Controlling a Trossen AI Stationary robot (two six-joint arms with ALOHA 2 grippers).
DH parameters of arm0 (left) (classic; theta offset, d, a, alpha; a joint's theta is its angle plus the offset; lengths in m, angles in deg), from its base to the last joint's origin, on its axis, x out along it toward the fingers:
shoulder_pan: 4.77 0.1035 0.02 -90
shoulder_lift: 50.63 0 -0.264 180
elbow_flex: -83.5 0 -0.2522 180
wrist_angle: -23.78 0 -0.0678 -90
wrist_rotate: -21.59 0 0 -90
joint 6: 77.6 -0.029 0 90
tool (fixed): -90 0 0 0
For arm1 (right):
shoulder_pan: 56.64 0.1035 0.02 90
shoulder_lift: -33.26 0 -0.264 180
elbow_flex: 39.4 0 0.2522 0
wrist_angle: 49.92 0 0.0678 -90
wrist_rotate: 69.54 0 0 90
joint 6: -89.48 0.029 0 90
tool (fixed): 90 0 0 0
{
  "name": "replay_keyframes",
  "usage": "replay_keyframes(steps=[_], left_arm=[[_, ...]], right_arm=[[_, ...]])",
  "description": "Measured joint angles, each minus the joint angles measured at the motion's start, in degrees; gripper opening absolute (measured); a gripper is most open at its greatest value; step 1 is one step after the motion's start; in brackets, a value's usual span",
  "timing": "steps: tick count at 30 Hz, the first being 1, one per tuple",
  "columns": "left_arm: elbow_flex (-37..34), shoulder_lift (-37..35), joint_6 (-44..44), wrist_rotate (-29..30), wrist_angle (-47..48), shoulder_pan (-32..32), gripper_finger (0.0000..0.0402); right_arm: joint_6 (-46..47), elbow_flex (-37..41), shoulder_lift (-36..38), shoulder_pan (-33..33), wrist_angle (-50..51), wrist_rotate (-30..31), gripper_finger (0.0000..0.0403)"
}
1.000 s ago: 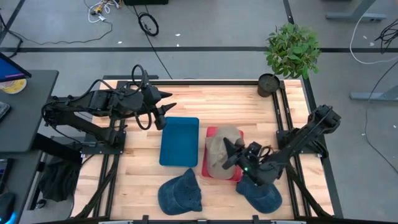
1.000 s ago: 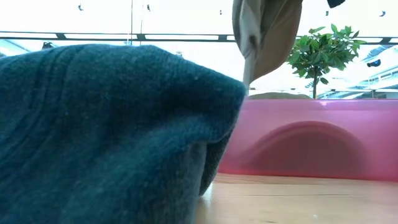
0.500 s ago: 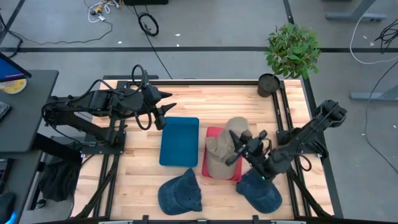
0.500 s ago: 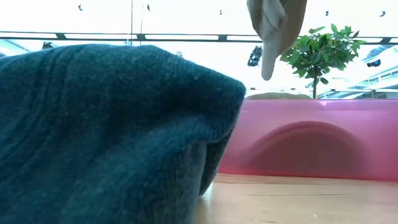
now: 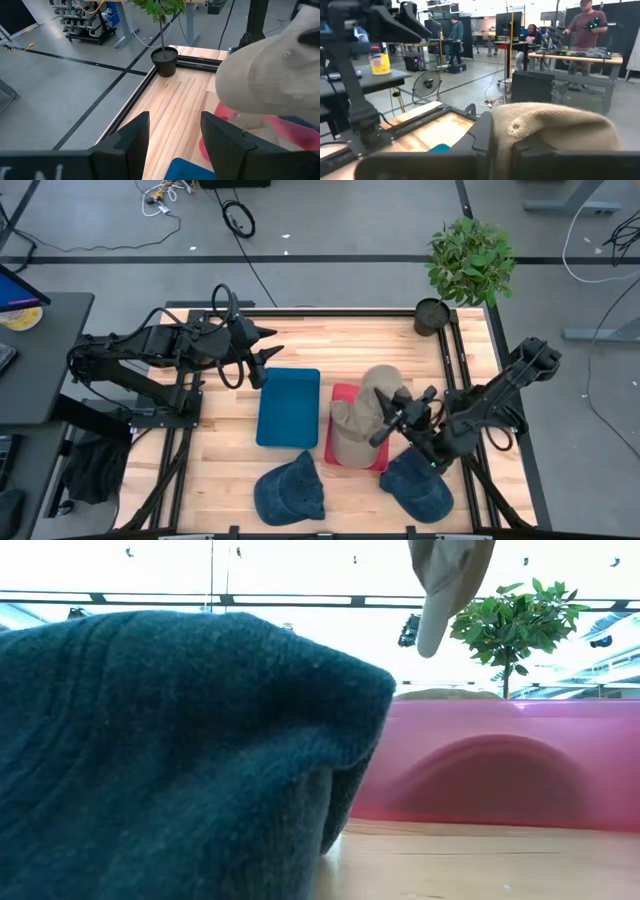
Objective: Pick & Place hat
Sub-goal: Put the brown cap into the red bin
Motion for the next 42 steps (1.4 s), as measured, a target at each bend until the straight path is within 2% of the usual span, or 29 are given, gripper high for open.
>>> replay_keyframes(steps=[4, 7, 12, 17, 20, 22, 26, 30, 32, 37, 42], left_arm=[[-0.02, 0.0, -0.02, 0.0, -0.02, 0.0, 0.0181], [-0.02, 0.0, -0.04, 0.0, -0.02, 0.0, 0.0181], [-0.02, 0.0, 0.0, 0.0, -0.04, 0.0, 0.0181], [-0.02, 0.0, 0.0, 0.0, -0.04, 0.0, 0.0181], [-0.02, 0.0, 0.0, 0.0, -0.04, -0.01, 0.0181], [-0.02, 0.0, 0.0, 0.0, -0.04, 0.0, 0.0181], [-0.02, 0.0, -0.02, 0.0, -0.04, 0.0, 0.0181], [-0.02, 0.0, -0.05, 0.0, -0.05, 0.0, 0.0181], [-0.02, 0.0, -0.13, 0.0, -0.07, 0.0, 0.0181], [-0.02, 0.0, -0.46, 0.01, -0.09, 0.07, 0.0181], [-0.02, 0.0, -0.46, 0.02, -0.11, 0.75, 0.0181]], right_arm=[[0.81, 0.0, 1.29, 0.05, -0.09, 0.04, 0.0043], [0.38, 0.0, 1.54, -0.32, -0.06, 0.02, 0.0077], [0.81, 0.0, 1.54, -0.62, 0.73, -3.36, 0.017], [2.89, 0.0, 1.54, -1.48, -0.73, -3.71, 0.027], [3.73, 0.0, 1.54, -2.31, -4.36, -4.54, 0.0314], [3.86, -0.16, 1.52, -2.49, -6.24, -1.73, 0.0332], [5.2, -0.39, 1.51, -2.47, -8.78, -0.01, 0.0336], [11.65, -0.42, 1.48, -2.06, -8.36, -0.65, 0.0316], [10.74, -0.42, 1.41, -1.34, -8.64, -0.31, 0.0305], [-7.19, -0.42, 1.41, 0.21, -13.6, -0.02, 0.0284], [-27.73, -0.66, 1.96, -0.93, -36.79, 0.09, 0.0271]])
